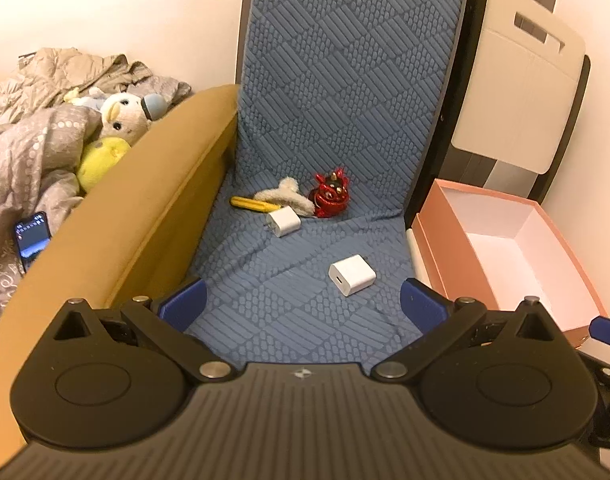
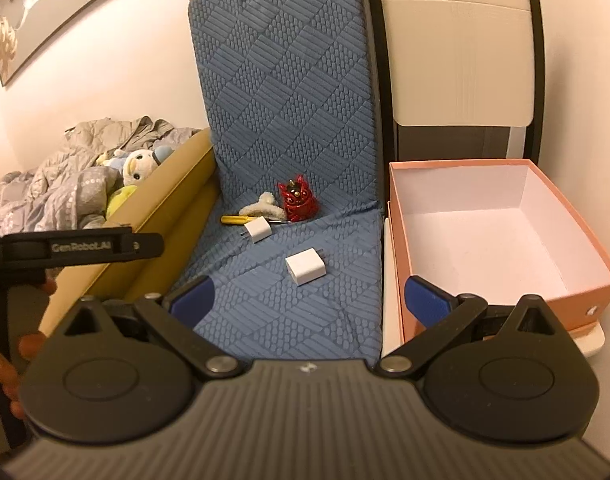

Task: Organize rigid objects
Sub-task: 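Move the right tool toward the white cube charger on the cushion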

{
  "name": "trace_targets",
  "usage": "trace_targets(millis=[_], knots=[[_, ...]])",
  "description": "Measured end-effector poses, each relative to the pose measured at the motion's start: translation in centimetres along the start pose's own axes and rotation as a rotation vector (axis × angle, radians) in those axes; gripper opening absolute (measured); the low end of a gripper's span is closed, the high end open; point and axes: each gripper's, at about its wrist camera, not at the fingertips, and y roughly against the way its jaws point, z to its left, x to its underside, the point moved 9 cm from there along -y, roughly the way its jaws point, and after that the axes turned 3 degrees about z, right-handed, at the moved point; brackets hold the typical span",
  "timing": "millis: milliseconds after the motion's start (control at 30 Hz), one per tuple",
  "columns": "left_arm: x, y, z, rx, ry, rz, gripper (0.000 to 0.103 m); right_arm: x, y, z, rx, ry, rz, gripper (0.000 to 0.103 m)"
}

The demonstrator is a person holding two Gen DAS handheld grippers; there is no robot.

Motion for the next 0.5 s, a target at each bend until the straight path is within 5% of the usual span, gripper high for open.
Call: trace_targets(millis=[500], knots=[[-2.5,-4.4,-2.1,-0.029,0.015,0.007,0.103,-0.7,-3.3,-1.4,-0.091,0.024,0.045,0.103]])
